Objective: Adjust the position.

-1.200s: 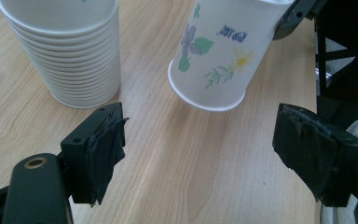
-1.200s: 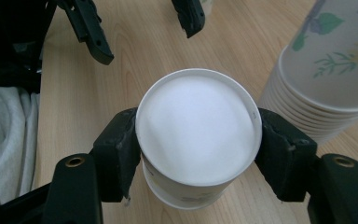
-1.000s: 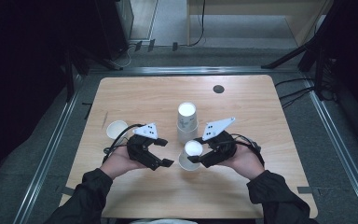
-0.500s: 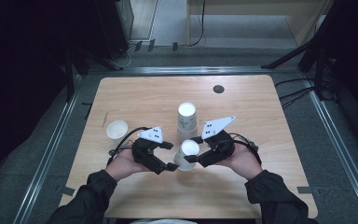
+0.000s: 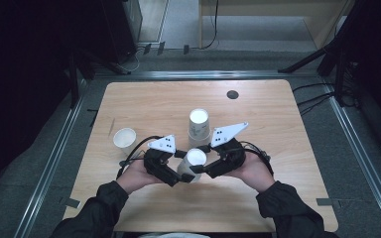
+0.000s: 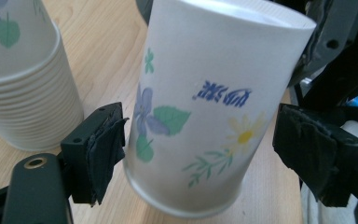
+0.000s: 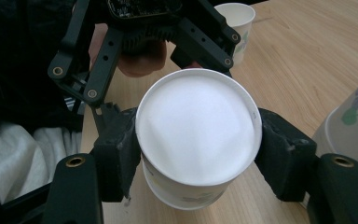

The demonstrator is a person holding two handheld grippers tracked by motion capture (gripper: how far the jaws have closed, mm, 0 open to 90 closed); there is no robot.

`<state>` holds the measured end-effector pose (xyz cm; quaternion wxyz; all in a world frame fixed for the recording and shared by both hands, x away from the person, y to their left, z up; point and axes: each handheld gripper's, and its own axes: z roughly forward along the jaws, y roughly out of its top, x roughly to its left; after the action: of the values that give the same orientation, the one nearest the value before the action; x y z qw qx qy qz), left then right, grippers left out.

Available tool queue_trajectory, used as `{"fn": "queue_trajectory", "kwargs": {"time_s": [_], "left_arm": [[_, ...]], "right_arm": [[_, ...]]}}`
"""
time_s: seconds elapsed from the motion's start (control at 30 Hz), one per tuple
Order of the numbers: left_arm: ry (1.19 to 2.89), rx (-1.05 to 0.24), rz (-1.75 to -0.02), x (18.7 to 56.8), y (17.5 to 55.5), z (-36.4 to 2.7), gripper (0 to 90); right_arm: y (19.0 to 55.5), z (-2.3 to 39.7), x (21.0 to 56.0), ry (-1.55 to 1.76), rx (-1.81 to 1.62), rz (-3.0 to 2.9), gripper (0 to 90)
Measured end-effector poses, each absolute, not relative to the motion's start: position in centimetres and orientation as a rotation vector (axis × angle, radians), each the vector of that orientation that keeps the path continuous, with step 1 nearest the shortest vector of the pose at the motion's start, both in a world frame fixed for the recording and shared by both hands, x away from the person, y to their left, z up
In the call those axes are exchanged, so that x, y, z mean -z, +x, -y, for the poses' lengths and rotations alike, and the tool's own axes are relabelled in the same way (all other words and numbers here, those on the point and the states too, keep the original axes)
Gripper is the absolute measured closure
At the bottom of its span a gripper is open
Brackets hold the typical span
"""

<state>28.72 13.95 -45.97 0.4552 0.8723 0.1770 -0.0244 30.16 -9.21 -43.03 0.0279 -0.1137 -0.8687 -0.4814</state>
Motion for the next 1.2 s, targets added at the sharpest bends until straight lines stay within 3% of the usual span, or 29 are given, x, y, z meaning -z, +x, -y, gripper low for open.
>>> {"fn": "queue_trajectory", "kwargs": {"time_s": [0.2,0.3,0.53,0.87,1.03,1.2], "left_arm": [[2.13,0.062,-0.427,45.9,28.6,-13.9,17.3],[2.112,0.06,-0.429,45.8,28.7,-14.1,24.7],[2.119,0.081,-0.396,45.7,28.6,-14.1,29.7],[2.132,0.096,-0.389,45.5,28.7,-14.1,31.3],[2.174,0.093,-0.413,45.4,28.9,-14.5,31.2],[2.263,0.095,-0.442,45.2,29.4,-14.9,31.2]], "right_arm": [[30.2,9.1,42.7,-0.355,1.527,2.634,35.9],[30.2,9.1,42.7,-0.36,1.534,2.616,35.9],[30.1,9.0,42.7,-0.367,1.516,2.598,35.8],[30.2,9.0,42.7,-0.376,1.505,2.587,35.1],[30.2,9.3,42.6,-0.341,1.504,2.599,28.6],[30.1,10.0,43.2,-0.34,1.462,2.652,27.7]]}}
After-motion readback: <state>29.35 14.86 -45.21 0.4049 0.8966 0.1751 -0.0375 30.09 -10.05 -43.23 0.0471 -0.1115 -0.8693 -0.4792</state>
